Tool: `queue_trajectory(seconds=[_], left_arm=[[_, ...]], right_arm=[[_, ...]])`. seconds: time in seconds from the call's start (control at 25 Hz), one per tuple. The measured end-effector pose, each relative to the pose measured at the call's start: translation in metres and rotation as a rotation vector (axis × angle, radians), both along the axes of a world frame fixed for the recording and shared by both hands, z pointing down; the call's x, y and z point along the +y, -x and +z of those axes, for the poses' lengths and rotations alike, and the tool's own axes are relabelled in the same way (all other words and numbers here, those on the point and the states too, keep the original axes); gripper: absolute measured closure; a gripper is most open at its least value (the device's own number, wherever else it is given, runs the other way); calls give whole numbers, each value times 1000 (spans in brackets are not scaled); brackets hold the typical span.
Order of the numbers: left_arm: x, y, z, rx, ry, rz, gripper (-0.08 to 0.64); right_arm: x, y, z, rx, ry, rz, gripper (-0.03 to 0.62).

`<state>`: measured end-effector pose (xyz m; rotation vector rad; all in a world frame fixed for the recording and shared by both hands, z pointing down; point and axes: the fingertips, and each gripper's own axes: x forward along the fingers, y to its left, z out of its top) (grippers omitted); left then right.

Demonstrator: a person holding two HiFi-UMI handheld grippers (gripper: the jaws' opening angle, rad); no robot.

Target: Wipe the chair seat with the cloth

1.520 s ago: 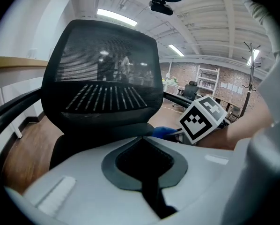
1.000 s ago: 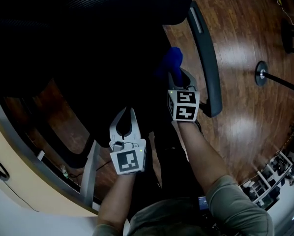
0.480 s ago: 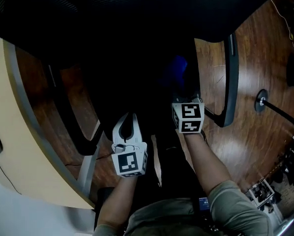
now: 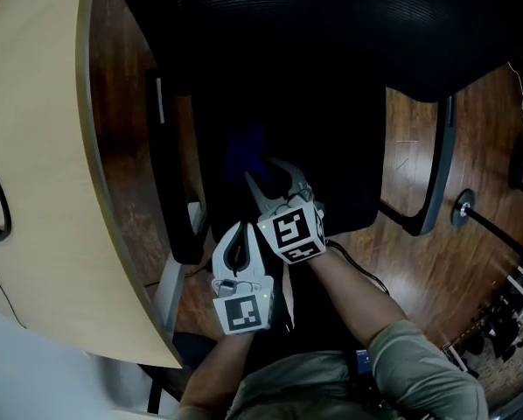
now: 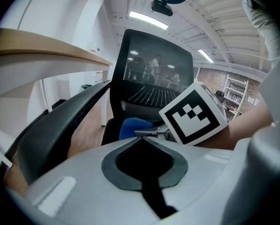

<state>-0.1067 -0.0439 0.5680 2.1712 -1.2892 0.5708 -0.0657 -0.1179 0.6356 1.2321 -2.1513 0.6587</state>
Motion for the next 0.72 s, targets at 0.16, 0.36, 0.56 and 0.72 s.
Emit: queue_trajectory(seconds=[0.16,0.36,0.56,0.72], left_arm=[[11,19,6,2,16,-10,555],[16,35,13,-19,27,-24,559],[32,48,24,-45,59,-31,558],[39,37,31,-72,63,-27,558]], right_arm=[[5,41,4,-20,6,-86,483],[13,68,18,-49,52,-146,483],[31,85,44,-39,112,-207,483],[38,67,56,-30,124,-200,483]])
